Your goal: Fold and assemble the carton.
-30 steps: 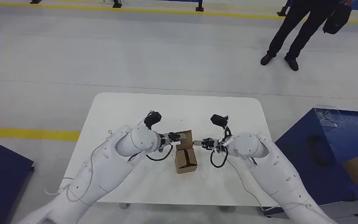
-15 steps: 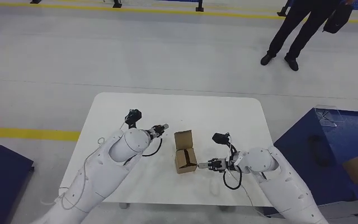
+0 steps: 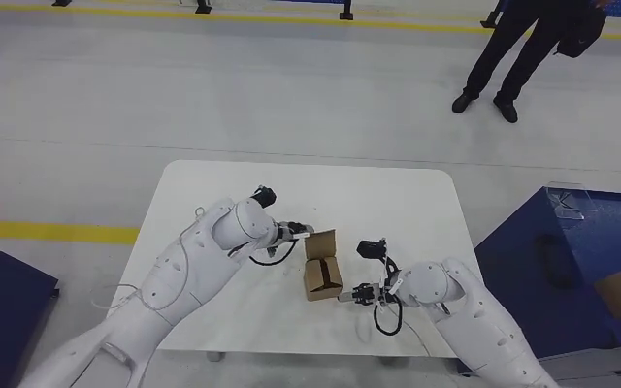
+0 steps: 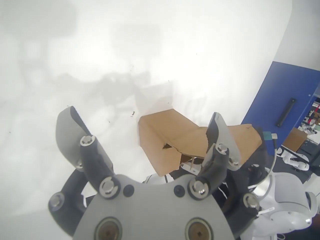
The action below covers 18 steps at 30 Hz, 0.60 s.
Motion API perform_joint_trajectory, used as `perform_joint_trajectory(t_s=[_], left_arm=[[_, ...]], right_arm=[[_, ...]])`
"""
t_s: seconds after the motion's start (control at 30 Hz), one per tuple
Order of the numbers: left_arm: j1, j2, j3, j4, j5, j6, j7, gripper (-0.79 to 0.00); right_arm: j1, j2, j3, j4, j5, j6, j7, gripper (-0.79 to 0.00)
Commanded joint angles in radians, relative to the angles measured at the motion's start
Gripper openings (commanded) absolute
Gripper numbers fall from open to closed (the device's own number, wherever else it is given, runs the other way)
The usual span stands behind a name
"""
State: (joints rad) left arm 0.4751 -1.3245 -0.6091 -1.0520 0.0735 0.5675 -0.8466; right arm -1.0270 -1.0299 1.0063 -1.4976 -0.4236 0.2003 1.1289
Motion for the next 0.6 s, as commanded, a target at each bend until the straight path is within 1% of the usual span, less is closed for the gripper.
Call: perform_joint_trajectory(t_s=[0.0,0.1,0.17,0.43,0.57], left_arm=[[0.004,0.002,-0.008,0.002,-0.006,-0.023,-0.02,0.0],[0.016,0.009,-0.028,-0.007,-0.023,-0.054,-0.06,0.0],[0.03,0.015,-0.033,-0.028,-0.004,-0.046,-0.064,0.0],[0.111,0.049,-0.073,-0.169,0.048,-0.014,-0.089,0.0],[0.151,0.065,-0.089,-0.231,0.084,0.013,-0.101,0.0]], right_arm=[[0.007,-0.002,0.0,0.01,0.003,0.015,-0.008,0.0],[0.02,-0.005,-0.005,0.021,-0.012,0.034,-0.015,0.0],[0.025,-0.006,-0.007,0.026,-0.012,0.037,-0.015,0.0],[0.044,-0.007,0.008,0.046,-0.014,0.048,-0.027,0.0],[0.052,-0.007,0.025,0.063,-0.012,0.054,-0.053,0.0]])
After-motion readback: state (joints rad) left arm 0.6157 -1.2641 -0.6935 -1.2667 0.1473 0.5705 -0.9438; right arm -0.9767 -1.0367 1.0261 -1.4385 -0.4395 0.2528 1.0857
